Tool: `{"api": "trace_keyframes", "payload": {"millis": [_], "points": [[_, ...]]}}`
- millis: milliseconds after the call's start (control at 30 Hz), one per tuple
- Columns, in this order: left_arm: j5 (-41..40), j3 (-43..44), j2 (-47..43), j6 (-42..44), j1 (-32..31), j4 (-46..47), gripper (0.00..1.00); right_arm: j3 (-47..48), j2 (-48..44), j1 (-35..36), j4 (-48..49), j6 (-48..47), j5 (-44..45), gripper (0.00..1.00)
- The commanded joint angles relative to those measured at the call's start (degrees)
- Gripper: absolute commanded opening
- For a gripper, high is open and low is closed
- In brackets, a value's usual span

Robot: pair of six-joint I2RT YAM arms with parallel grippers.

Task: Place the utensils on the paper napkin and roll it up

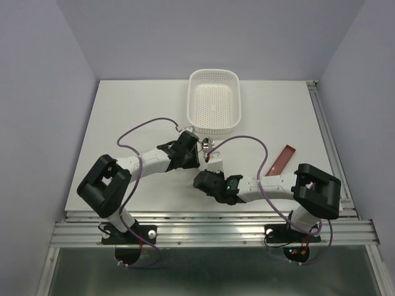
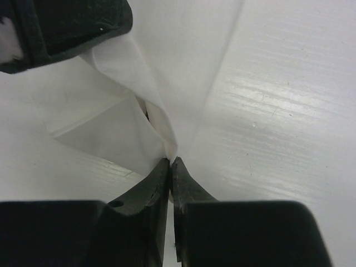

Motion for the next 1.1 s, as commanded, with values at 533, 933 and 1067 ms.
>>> {"api": "trace_keyframes", "payload": {"millis": [533,933,1067], "points": [[7.6,0.3,-9.8,-7.4,1.0,-1.1,0.81,2.8,0.4,0.9,-1.4,1.2,2.9,0.06],[8.9,3.9,-3.8,-6.0,1.0,-3.2,0.68,2.8,0.1,1.1,-1.9,1.2,3.3,0.07],[7.2,3.1,-4.7,-5.2,1.0,-4.7,0.49,2.8,0.0,1.1,-2.1,1.5,3.2,0.09]]}}
